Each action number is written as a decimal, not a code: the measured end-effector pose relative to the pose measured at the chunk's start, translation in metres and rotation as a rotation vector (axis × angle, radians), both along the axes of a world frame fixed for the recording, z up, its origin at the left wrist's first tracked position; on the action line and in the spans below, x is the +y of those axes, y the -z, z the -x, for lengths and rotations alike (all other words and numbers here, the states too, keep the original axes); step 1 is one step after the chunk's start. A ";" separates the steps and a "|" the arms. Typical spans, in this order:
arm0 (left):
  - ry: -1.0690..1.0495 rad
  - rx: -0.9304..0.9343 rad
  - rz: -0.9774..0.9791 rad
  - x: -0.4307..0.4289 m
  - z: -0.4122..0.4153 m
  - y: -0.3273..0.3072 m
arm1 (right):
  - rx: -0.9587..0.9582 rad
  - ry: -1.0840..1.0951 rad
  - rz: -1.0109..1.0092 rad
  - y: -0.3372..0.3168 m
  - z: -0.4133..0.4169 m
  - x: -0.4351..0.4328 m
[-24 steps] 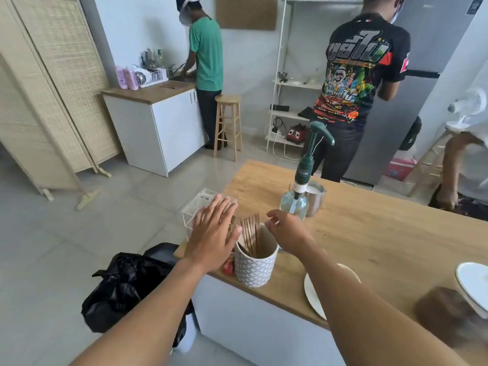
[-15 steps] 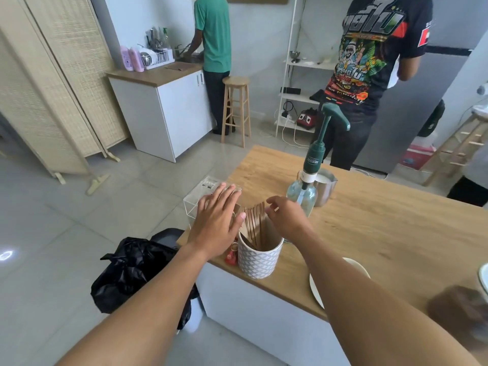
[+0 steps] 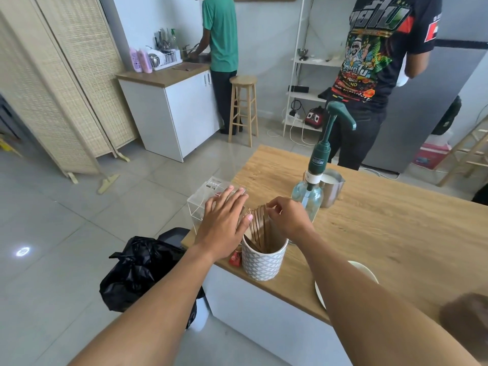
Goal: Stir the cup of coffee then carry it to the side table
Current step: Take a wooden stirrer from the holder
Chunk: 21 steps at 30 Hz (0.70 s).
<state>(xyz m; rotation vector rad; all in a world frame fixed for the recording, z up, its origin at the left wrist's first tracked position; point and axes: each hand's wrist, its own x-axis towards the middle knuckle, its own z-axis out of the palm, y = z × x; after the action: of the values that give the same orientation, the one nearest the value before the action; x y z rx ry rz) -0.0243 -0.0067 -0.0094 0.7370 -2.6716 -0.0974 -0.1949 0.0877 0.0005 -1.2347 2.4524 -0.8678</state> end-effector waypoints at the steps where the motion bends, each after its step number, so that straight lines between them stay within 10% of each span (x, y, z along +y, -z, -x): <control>1: -0.002 -0.003 0.001 0.000 -0.001 0.001 | -0.008 0.002 0.001 0.001 -0.001 0.000; 21: 0.087 -0.014 0.000 0.012 -0.003 -0.021 | -0.110 0.167 0.226 -0.037 0.000 0.042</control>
<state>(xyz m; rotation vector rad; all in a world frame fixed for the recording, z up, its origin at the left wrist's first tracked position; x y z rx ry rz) -0.0216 0.0054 0.0120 0.6242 -2.7173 -0.1152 -0.1954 0.1293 0.0376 -1.0289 2.4477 -1.2534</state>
